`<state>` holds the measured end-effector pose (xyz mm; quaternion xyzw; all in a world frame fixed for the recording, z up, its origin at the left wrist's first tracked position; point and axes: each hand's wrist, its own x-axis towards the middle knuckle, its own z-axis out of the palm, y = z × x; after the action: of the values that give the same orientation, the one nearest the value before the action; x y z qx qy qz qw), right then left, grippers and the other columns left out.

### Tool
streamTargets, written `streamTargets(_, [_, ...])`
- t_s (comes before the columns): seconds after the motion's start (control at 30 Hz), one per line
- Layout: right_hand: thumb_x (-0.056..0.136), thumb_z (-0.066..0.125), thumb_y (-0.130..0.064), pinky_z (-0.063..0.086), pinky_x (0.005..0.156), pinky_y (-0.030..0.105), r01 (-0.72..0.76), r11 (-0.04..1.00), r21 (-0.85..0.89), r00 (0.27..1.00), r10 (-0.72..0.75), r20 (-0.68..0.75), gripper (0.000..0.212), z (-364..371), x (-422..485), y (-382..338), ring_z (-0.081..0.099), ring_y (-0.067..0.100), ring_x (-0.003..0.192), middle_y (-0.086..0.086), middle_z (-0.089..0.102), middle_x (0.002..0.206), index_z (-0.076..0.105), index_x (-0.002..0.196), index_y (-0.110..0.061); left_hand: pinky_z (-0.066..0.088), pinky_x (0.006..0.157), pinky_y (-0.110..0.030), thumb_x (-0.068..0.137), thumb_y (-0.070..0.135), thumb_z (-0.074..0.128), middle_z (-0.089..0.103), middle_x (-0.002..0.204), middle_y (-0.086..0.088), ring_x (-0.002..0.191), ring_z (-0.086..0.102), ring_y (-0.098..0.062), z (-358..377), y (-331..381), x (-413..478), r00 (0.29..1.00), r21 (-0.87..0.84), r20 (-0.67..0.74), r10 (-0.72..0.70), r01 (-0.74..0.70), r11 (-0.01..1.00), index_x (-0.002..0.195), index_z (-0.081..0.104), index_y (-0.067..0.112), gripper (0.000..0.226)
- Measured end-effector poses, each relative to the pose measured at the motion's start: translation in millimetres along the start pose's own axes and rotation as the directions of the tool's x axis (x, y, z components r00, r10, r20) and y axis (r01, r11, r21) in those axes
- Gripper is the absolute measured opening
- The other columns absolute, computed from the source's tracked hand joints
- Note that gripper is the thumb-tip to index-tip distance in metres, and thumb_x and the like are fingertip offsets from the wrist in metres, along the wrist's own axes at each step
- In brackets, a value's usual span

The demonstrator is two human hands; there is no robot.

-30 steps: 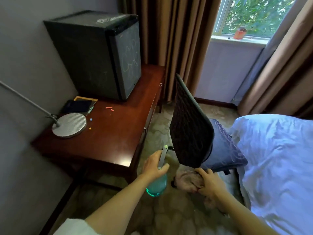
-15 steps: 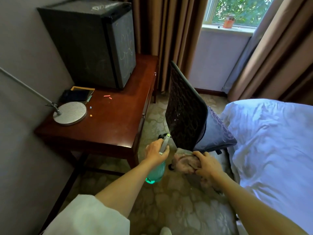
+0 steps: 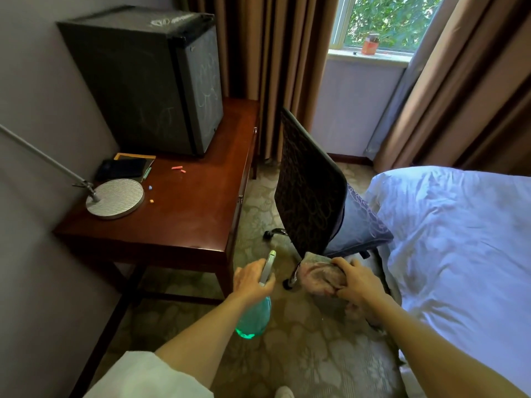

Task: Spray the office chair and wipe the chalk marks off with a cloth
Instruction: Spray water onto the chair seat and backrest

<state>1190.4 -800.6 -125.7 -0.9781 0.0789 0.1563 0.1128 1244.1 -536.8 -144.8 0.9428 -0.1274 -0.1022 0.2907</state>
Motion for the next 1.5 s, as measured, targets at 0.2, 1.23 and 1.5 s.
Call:
streamTargets(0.2, [0.077, 0.065, -0.047, 0.050, 0.089, 0.038, -0.016, 1.000, 0.003, 1.000, 0.016, 0.007, 0.070, 12, -7, -8, 0.048, 0.024, 0.111, 0.002, 0.043, 0.125, 0.027, 0.136, -0.047, 0.033, 0.084, -0.027, 0.096, 0.041, 0.045, 0.045, 0.070, 0.012, 0.069, 0.047, -0.009, 6, -15, -19, 0.994, 0.034, -0.065, -0.089, 0.091, 0.995, 0.084, 0.045, 0.025, 0.020])
streamTargets(1.23, [0.079, 0.065, -0.046, 0.048, 0.090, 0.034, -0.010, 0.999, 0.031, 1.000, 0.010, -0.012, 0.073, 27, -6, 14, 0.046, 0.022, 0.116, 0.002, 0.038, 0.135, 0.024, 0.141, -0.044, 0.041, 0.085, -0.029, 0.088, 0.035, 0.055, 0.050, 0.091, 0.008, 0.088, 0.052, -0.012, 28, -13, -16, 0.998, 0.003, -0.069, 0.010, -0.010, 1.000, 0.102, 0.051, 0.021, 0.020])
streamTargets(1.5, [0.081, 0.064, -0.044, 0.050, 0.090, 0.033, 0.035, 0.999, 0.023, 0.999, -0.035, -0.014, 0.071, 0, 17, 76, 0.048, 0.022, 0.114, 0.002, 0.042, 0.133, 0.024, 0.140, -0.044, 0.036, 0.079, -0.028, 0.085, 0.033, 0.058, 0.045, 0.088, 0.010, 0.089, 0.052, -0.013, 66, 59, 14, 0.992, -0.016, -0.129, 0.013, -0.015, 1.000, 0.098, 0.049, 0.021, 0.019])
